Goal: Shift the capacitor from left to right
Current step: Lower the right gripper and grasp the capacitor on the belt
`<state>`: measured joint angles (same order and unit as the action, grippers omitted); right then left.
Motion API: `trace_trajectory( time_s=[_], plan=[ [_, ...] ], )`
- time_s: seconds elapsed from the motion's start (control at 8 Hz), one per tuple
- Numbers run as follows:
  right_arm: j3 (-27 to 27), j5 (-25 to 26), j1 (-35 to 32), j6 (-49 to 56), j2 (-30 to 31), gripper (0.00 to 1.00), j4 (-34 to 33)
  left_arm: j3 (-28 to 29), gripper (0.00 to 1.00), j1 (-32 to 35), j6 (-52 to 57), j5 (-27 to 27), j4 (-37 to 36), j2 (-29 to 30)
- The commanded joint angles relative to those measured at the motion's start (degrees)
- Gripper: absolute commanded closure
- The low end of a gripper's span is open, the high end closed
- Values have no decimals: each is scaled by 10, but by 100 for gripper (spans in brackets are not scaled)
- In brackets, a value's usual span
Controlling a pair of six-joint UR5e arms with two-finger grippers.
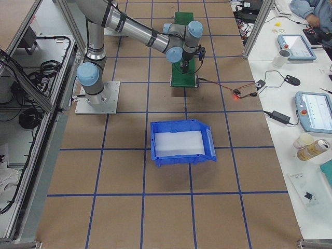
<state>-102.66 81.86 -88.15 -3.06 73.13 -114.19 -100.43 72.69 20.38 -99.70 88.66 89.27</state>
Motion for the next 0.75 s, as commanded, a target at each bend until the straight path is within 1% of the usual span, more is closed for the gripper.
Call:
trace_trajectory(
  time_s=[0.0, 0.12, 0.25, 0.38, 0.5, 0.62],
  plan=[
    [-1, 9, 0, 1, -11, 7, -10, 1, 0, 0, -1, -1, 5, -1],
    [-1, 11, 0, 2, -11, 14, -10, 1, 0, 0, -1, -1, 11, -1],
    [-1, 27, -1, 5, -15, 43, -10, 2, 0, 0, -1, -1, 23, -2],
    [-1, 60, 0, 16, -19, 79, -8, 2, 0, 0, -1, -1, 28, -6],
    [-1, 86, 0, 24, -18, 96, -2, 1, 0, 0, -2, -1, 29, -6],
    [0, 90, 0, 25, -18, 100, -2, 3, 0, 0, -8, -1, 27, -1]
  ],
)
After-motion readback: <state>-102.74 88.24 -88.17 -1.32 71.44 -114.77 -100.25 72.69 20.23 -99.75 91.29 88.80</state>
